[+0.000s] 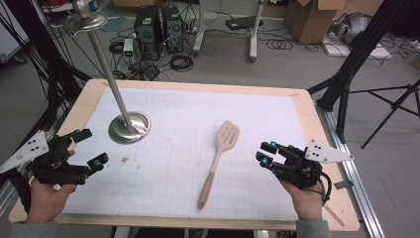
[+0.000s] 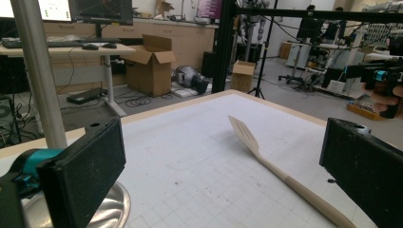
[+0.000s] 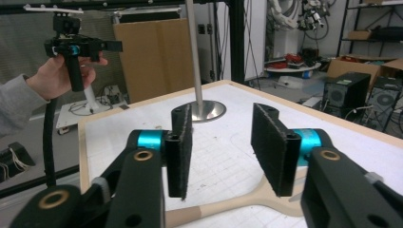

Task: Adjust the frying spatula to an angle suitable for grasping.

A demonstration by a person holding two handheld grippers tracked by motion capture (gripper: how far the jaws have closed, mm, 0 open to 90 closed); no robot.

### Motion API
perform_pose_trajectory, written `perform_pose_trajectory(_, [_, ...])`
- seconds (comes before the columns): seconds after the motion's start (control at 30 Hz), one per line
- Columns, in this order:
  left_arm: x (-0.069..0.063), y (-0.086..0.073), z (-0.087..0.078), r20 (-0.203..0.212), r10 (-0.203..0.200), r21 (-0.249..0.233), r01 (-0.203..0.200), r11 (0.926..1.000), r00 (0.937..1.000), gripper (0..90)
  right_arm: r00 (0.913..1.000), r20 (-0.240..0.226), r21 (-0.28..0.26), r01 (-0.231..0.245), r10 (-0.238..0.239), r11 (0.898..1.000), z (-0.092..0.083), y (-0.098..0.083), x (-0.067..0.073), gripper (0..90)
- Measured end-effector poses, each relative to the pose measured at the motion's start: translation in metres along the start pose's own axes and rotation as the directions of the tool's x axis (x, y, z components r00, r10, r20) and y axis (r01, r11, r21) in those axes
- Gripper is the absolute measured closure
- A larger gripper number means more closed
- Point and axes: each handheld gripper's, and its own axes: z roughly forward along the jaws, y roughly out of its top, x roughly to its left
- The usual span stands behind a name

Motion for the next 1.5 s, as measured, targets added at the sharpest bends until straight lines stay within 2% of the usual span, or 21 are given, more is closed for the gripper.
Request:
perform_pose_trajectory(0.3, [0.0,-0.003,-0.003,-0.01,-0.006,0.011,0.006,0.9999,0.9999,1.7,0.9994,-0.032,0.018,0.013,-0.013,1.0,0.015,-0.002,0.0,76.0])
perform_pose_trajectory(0.33, [0.0,-0.003,-0.003,-0.012,-0.005,0.012,0.005,0.9999,0.9999,1.7,0.999,-0.042,0.021,0.019,-0.018,1.0,0.019,-0.003,0.0,80.1])
perform_pose_trajectory(0.53, [0.001,-0.004,-0.007,-0.018,-0.009,0.012,0.009,0.9999,0.9998,1.7,0.9984,-0.041,0.044,0.041,-0.039,0.998,0.03,-0.005,0.0,86.2])
perform_pose_trajectory(0.63, [0.001,-0.005,-0.008,-0.022,-0.011,0.014,0.012,0.9998,0.9997,1.7,0.9981,-0.042,0.036,0.047,-0.045,0.998,0.035,-0.007,-0.002,89.3])
perform_pose_trajectory(0.73, [0.002,-0.006,-0.008,-0.024,-0.012,0.015,0.012,0.9998,0.9996,1.7,0.998,-0.04,0.053,0.05,-0.048,0.997,0.04,-0.009,-0.002,89.4])
perform_pose_trajectory(0.83, [0.002,-0.006,-0.009,-0.027,-0.012,0.018,0.012,0.9998,0.9996,1.7,0.9975,-0.041,0.093,0.061,-0.057,0.994,0.052,-0.012,-0.002,89.4])
perform_pose_trajectory(0.93, [0.003,-0.007,-0.009,-0.029,-0.014,0.02,0.015,0.9997,0.9995,1.7,0.9972,-0.043,0.102,0.066,-0.062,0.993,0.057,-0.013,-0.003,89.4])
perform_pose_trajectory(1.23, [0.003,-0.008,-0.008,-0.025,-0.013,0.027,0.014,0.9996,0.9996,1.7,0.9984,-0.043,0.133,0.042,-0.036,0.99,0.077,-0.02,-0.007,89.7])
perform_pose_trajectory(1.5, [0.003,-0.009,-0.008,-0.024,-0.013,0.031,0.013,0.9994,0.9996,1.7,0.998,-0.032,0.172,0.06,-0.055,0.983,0.091,-0.031,-0.01,89.7])
